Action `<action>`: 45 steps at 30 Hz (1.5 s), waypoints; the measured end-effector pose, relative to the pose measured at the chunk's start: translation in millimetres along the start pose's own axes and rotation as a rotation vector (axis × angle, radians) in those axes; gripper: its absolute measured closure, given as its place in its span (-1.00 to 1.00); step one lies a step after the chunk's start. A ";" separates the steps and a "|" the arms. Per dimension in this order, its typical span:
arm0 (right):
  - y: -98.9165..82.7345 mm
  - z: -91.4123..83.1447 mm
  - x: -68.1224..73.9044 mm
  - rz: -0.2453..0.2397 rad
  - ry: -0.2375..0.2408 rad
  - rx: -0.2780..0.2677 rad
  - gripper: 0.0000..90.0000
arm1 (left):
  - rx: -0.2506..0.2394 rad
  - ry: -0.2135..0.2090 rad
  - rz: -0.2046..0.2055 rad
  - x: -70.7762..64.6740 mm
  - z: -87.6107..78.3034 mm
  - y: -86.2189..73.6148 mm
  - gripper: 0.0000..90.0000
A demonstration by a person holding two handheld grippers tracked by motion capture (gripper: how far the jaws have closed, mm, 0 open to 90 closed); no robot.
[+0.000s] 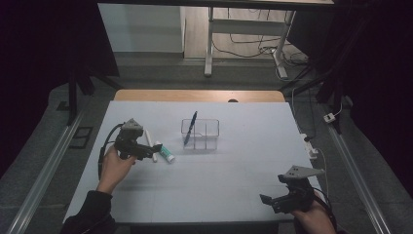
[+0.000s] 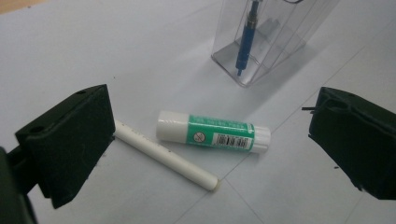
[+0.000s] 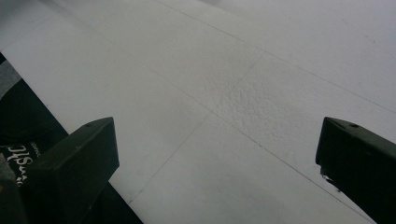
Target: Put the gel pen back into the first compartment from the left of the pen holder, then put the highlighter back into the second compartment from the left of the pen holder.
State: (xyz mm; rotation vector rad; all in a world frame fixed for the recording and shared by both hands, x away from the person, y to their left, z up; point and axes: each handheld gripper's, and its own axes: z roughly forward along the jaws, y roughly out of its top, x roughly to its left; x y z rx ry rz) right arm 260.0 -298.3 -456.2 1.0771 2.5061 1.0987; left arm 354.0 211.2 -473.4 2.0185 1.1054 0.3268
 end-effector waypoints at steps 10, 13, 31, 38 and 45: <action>0.2 0.6 0.8 -0.003 0.000 -0.002 -1.00 | 0.059 0.000 0.000 -1.8 3.5 -5.4 -1.00; 0.1 0.5 0.7 -0.004 0.000 -0.002 -1.00 | 0.071 0.012 -0.007 -1.6 5.6 -6.9 -1.00; 0.7 1.7 0.7 -0.011 0.001 0.014 -1.00 | 0.103 0.134 -0.050 26.8 24.1 1.1 -0.55; 0.8 2.2 0.8 -0.011 0.002 0.017 -1.00 | 0.114 0.160 -0.022 37.1 25.4 0.9 0.21; 0.9 2.5 0.8 -0.010 0.002 0.017 -1.00 | 0.149 0.130 -0.001 41.8 36.3 3.4 0.94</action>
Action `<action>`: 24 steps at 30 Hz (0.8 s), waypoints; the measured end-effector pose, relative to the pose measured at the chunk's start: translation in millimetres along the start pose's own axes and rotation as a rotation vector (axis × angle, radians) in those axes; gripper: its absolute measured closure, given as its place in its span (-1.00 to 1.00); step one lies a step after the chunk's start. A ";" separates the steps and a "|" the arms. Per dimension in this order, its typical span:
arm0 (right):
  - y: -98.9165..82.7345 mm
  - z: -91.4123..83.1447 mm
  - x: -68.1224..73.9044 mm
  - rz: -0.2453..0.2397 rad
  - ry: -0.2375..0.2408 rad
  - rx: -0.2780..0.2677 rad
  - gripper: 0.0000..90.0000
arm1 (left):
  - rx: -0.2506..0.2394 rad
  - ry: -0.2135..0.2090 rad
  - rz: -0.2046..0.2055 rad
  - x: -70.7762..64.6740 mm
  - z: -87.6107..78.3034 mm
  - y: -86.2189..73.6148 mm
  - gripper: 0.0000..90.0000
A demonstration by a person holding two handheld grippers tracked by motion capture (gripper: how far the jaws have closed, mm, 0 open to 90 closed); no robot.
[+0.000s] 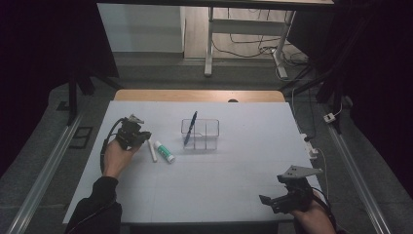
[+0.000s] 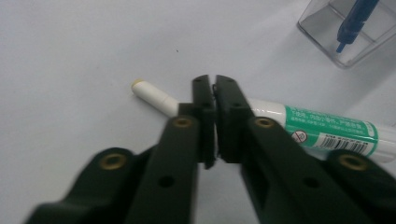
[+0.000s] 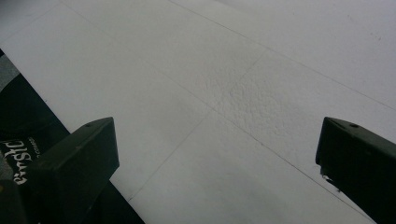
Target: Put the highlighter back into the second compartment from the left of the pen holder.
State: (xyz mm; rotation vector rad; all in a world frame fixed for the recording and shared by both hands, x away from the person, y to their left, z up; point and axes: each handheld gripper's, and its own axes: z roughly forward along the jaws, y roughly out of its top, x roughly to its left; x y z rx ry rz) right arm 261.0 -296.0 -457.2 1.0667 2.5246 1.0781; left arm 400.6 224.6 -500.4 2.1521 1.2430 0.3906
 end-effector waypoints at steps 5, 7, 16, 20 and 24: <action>-0.1 -0.1 -0.1 0.001 0.001 -0.001 -1.00 | 0.018 -0.004 0.006 0.0 8.9 4.1 0.97; -0.1 -0.2 0.0 0.000 0.001 -0.001 -1.00 | 0.025 0.000 0.008 0.5 11.7 4.4 0.97; -0.1 0.0 -0.2 0.000 0.003 0.000 -1.00 | 0.041 0.001 -0.009 6.3 21.3 4.0 0.97; -0.1 0.0 -0.2 0.002 0.004 0.001 -1.00 | 0.044 -0.007 -0.011 7.7 24.8 3.7 0.97; -0.1 0.0 -0.4 0.002 0.006 0.001 -1.00 | 0.054 -0.008 -0.002 6.9 28.6 4.8 0.97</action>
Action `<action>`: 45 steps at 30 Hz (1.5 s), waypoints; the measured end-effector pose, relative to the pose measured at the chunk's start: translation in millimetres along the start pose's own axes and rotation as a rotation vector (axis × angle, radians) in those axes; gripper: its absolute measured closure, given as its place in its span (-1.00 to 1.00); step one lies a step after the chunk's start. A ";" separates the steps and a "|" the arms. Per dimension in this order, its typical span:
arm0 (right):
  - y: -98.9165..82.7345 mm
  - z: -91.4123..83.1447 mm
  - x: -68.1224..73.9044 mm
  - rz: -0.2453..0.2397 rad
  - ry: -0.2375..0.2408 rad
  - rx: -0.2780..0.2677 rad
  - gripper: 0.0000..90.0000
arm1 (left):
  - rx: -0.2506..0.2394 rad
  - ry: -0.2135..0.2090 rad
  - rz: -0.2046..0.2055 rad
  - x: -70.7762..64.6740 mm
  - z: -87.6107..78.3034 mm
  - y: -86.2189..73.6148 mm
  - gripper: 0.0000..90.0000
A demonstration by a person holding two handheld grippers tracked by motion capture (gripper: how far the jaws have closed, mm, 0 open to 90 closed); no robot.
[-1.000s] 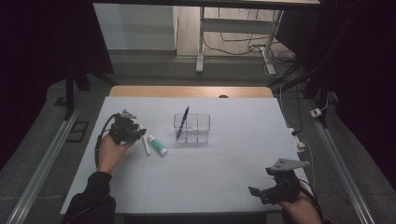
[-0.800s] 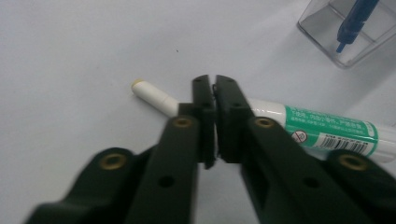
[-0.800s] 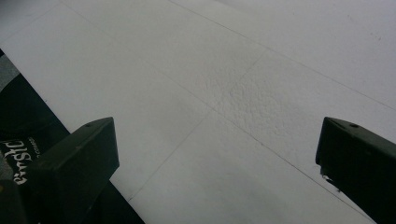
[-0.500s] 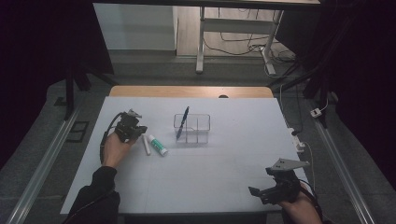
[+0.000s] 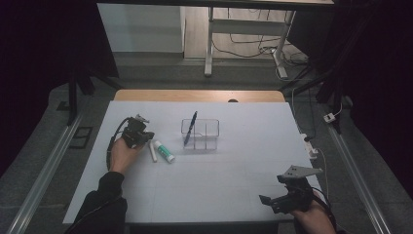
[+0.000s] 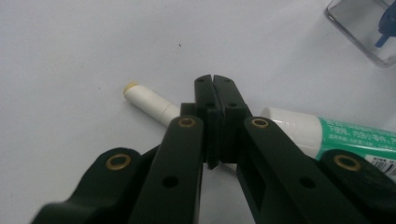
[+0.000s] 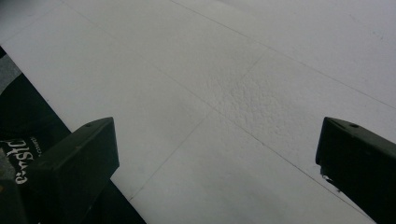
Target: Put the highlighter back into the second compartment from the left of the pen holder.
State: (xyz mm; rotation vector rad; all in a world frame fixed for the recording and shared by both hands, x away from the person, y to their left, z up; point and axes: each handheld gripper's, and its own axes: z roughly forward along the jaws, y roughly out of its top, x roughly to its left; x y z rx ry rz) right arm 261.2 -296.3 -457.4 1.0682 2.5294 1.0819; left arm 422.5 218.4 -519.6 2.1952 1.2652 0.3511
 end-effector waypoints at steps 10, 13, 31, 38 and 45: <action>-0.1 -0.3 -0.2 -0.001 0.001 -0.001 -1.00 | 0.028 0.003 -0.014 4.4 0.9 -5.0 0.97; -0.1 -0.5 -0.2 -0.003 0.000 0.001 -1.00 | 0.046 0.005 -0.011 5.5 1.0 -7.7 0.97; -0.2 -0.8 0.0 -0.006 0.002 -0.002 -1.00 | 0.081 0.033 -0.078 22.6 -12.8 -29.2 0.96; -0.1 -1.0 0.4 -0.006 0.001 -0.002 -1.00 | 0.051 0.023 -0.101 26.7 -20.8 -32.8 0.94; -0.3 -1.0 0.3 -0.006 0.002 -0.003 -1.00 | -0.011 0.098 -0.145 39.8 -39.8 -36.7 0.96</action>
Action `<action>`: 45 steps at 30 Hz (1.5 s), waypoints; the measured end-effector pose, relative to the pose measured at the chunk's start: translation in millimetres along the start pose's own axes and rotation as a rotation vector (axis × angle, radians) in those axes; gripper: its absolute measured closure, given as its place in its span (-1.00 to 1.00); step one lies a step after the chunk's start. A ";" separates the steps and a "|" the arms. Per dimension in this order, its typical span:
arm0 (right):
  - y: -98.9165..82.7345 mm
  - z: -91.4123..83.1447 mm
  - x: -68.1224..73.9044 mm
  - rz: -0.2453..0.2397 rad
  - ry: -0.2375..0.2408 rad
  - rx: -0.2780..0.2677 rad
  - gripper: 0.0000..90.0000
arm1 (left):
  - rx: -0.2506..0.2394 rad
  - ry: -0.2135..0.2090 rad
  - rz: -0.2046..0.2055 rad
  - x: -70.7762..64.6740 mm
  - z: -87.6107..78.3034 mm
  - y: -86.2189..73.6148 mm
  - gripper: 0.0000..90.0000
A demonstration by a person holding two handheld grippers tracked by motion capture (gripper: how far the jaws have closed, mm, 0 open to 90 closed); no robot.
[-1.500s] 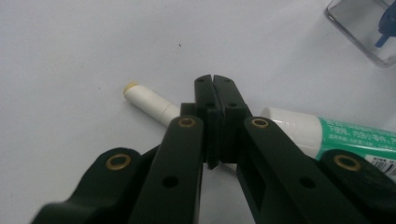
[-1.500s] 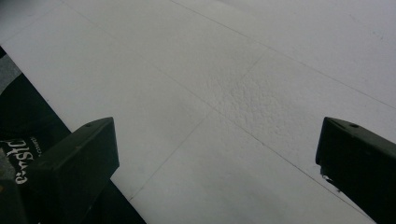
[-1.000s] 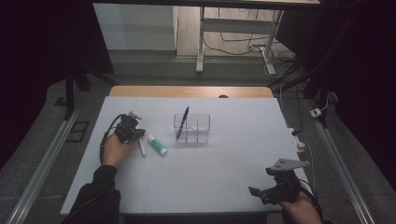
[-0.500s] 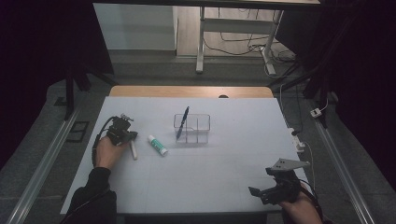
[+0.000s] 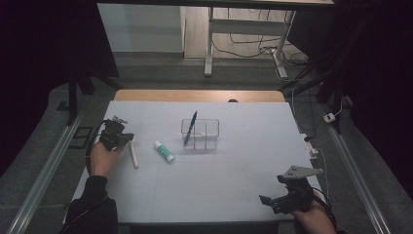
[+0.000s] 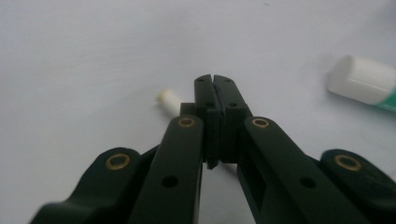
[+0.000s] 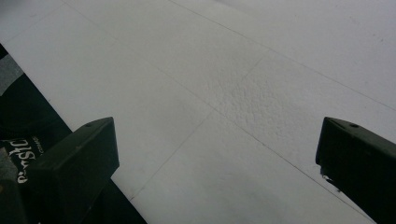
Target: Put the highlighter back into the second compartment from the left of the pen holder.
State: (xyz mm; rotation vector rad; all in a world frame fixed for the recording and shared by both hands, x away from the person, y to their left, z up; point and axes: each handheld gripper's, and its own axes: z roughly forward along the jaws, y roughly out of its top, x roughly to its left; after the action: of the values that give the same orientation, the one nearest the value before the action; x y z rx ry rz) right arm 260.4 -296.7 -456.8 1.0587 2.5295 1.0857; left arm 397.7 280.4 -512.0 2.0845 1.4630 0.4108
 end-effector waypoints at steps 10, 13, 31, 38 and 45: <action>0.2 0.8 0.0 0.002 -0.001 0.003 -1.00 | -0.025 0.048 -0.041 25.5 14.0 12.4 0.96; 0.3 0.8 -0.4 0.005 0.001 0.005 -1.00 | -0.017 0.041 -0.053 29.5 21.2 15.7 0.96; -0.1 0.0 -0.1 0.000 0.002 0.002 -1.00 | 0.058 -0.015 -0.080 23.2 30.9 10.9 0.96; -0.1 -0.2 0.2 -0.004 0.004 0.002 -1.00 | 0.043 -0.011 -0.114 27.7 23.5 5.4 0.96; -0.1 -0.2 0.1 -0.002 0.006 0.001 -1.00 | 0.040 0.025 -0.142 33.8 19.3 0.4 0.96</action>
State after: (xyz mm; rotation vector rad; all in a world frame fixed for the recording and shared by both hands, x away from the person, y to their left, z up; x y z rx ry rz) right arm 260.3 -296.8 -456.7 1.0541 2.5352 1.0885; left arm 420.6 306.7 -529.4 1.9969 1.6340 0.3560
